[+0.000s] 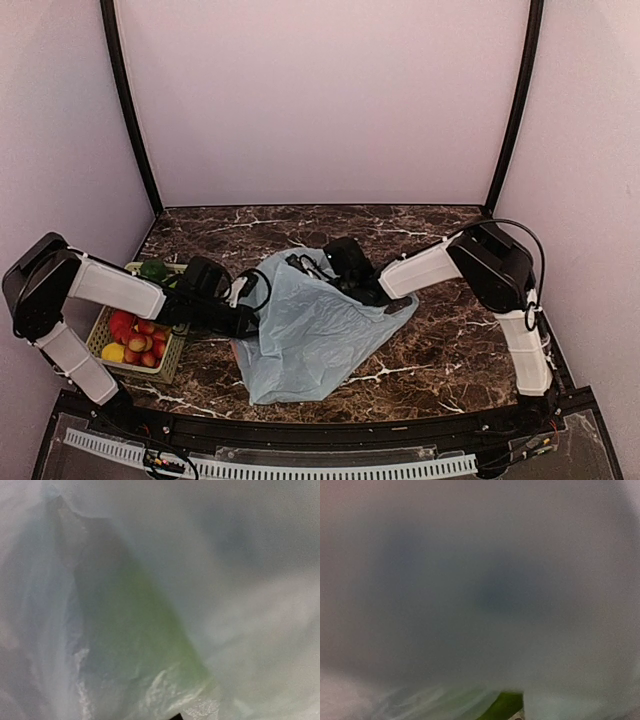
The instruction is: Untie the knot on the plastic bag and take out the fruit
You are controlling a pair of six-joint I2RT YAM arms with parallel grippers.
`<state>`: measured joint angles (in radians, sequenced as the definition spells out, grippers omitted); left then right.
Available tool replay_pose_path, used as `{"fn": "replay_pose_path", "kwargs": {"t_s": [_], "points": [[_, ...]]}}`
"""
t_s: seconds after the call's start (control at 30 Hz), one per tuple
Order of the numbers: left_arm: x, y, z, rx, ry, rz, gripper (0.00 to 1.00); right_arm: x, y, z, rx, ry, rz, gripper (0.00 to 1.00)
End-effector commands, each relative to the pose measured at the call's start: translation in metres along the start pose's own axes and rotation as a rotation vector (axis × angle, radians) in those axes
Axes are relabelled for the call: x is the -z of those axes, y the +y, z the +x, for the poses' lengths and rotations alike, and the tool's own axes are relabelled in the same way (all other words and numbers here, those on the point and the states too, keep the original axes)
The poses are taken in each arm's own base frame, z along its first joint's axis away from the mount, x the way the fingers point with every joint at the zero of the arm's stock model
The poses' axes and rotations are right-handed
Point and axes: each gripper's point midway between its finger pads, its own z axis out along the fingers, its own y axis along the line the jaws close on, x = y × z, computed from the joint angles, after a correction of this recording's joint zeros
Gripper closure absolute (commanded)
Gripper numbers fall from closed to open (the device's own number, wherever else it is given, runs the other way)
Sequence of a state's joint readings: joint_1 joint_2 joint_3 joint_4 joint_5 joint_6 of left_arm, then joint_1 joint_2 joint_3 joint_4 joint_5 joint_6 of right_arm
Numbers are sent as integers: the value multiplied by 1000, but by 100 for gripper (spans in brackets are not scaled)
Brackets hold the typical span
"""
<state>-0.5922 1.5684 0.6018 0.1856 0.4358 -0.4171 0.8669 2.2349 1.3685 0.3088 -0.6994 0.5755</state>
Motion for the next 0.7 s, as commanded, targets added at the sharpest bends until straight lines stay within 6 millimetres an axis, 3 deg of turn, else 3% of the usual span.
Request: {"fn": "replay_pose_path", "kwargs": {"t_s": [0.0,0.3,0.47,0.57,0.67], "points": [[-3,-11,0,-92,21,66,99,-14,-1,-3,26,1,-20,16],[-3,-17,-3,-137,10,99,99,-36,-8,-1,14,22,-41,32],[-4,-14,-4,-139,6,82,99,-34,-4,0,10,4,-55,62],[10,-10,-15,-139,-53,15,99,-22,6,-7,19,-38,-65,74],[41,-12,-28,-147,-165,-54,98,-6,15,-15,33,-84,-59,81]]}}
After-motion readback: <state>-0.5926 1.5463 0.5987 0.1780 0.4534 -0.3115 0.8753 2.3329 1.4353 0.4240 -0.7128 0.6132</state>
